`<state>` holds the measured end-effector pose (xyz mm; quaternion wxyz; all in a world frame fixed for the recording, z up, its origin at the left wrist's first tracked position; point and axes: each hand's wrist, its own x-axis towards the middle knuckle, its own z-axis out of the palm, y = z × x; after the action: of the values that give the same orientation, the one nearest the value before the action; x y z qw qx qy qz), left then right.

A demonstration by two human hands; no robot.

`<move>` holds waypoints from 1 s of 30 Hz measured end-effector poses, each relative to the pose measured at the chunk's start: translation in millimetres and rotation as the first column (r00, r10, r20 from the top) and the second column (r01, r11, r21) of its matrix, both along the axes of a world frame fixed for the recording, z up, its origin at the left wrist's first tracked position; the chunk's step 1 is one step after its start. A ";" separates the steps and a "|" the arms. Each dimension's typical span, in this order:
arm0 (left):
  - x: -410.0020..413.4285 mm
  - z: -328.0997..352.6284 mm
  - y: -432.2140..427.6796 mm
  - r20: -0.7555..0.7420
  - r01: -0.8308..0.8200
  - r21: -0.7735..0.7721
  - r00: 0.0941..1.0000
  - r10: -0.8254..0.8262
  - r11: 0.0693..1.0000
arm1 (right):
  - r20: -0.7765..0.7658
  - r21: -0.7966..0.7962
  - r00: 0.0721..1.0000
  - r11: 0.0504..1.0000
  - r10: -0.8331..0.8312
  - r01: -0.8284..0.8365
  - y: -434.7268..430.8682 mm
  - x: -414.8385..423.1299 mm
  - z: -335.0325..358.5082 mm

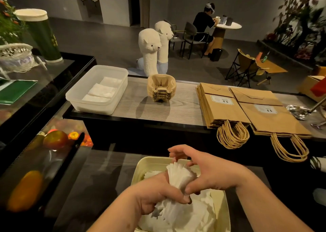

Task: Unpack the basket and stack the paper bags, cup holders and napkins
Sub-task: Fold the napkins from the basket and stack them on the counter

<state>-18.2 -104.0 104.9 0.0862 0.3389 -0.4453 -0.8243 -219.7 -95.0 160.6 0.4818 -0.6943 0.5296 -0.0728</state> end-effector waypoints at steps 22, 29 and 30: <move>19.0 32.0 -134.0 -0.002 -0.223 -0.742 0.944 0.331 0.632 | 0.494 -0.279 0.755 0.744 -0.431 0.607 -121.1 -1.2 -11.9; -3.9 14.0 -175.1 -0.108 -0.417 -0.774 0.828 0.550 0.476 | 0.509 -0.248 0.729 0.732 -0.458 0.634 -152.9 0.7 -31.9; -3.8 10.9 -178.2 -0.079 -0.401 -0.762 0.836 0.542 0.507 | 0.481 -0.236 0.748 0.754 -0.458 0.613 -154.6 -0.3 -35.8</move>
<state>-22.0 -282.2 115.7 0.4021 0.4488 -0.6411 -0.4753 -220.0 -249.6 124.8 0.3915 -0.5586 0.5767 -0.4495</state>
